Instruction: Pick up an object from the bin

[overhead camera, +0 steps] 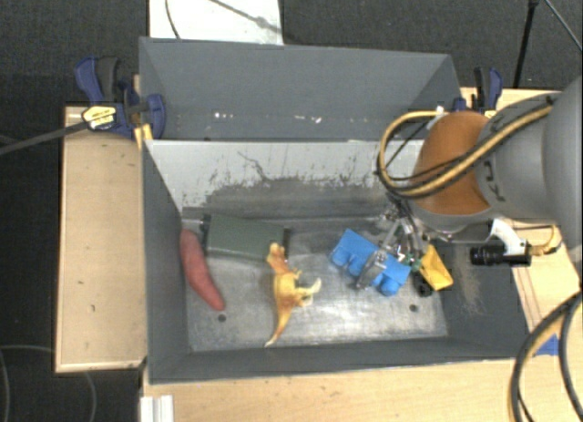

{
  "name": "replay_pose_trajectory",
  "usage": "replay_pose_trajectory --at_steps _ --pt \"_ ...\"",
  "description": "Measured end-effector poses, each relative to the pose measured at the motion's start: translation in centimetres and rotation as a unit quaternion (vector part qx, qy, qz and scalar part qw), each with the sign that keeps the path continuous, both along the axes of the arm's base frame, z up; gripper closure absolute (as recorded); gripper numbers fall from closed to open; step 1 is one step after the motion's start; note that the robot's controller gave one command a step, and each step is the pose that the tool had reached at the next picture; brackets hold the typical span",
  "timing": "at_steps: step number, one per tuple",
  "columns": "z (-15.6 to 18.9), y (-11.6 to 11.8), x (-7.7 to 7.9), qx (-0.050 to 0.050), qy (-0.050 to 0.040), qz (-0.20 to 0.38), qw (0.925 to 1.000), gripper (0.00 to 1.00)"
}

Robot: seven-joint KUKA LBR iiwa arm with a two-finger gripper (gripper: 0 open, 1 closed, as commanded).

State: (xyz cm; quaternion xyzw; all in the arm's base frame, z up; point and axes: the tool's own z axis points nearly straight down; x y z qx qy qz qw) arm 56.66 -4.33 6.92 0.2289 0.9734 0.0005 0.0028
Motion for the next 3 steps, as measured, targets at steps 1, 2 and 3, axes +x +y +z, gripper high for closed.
replay_pose_trajectory --at_steps 1,2,3 --pt "0.56 -0.18 -0.25 0.001 -0.0031 -0.014 0.9999 1.00" --pt "0.56 -0.18 -0.25 0.001 -0.0031 -0.014 0.9999 1.00" --pt "0.66 -0.16 -0.24 0.001 -0.0027 -0.013 0.9999 1.00"
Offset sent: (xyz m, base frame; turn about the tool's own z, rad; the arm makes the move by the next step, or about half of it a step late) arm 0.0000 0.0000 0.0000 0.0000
